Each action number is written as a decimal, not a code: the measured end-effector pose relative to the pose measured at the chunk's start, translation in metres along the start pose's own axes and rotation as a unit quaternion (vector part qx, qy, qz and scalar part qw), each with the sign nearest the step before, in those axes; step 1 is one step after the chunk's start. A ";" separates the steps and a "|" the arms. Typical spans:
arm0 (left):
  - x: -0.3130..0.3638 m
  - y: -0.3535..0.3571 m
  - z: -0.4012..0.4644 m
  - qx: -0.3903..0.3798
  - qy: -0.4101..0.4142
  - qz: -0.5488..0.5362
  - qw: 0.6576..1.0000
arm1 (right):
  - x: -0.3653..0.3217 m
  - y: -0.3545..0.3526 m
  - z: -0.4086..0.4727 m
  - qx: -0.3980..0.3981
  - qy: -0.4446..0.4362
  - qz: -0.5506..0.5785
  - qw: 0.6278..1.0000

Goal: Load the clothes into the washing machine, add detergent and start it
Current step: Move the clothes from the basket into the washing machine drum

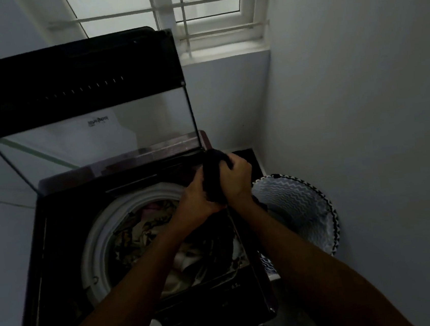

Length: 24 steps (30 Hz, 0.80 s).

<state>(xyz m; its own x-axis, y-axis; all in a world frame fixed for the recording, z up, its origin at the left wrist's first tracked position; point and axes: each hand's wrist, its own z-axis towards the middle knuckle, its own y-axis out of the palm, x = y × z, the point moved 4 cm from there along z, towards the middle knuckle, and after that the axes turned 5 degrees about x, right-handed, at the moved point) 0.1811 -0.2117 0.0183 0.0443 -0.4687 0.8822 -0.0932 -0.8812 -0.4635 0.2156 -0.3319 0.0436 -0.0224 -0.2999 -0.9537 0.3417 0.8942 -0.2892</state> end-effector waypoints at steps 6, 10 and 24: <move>-0.010 -0.064 -0.016 0.128 -0.056 0.005 0.990 | -0.059 0.056 -0.025 -0.078 -0.029 0.080 0.993; -0.036 -0.095 -0.036 0.144 -0.123 0.106 0.976 | -0.062 0.102 -0.049 -0.176 0.005 0.087 0.981; -0.131 -0.101 -0.094 0.137 -0.243 0.107 0.954 | 0.027 0.182 -0.112 -0.409 0.276 0.053 0.868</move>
<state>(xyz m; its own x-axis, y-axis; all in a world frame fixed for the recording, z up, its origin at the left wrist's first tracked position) 0.0911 -0.0557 -0.0423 0.5158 -0.5539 0.6536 0.1083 -0.7146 -0.6911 0.1718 -0.1394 -0.0439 -0.5554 -0.1977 -0.8077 -0.4069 0.9117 0.0566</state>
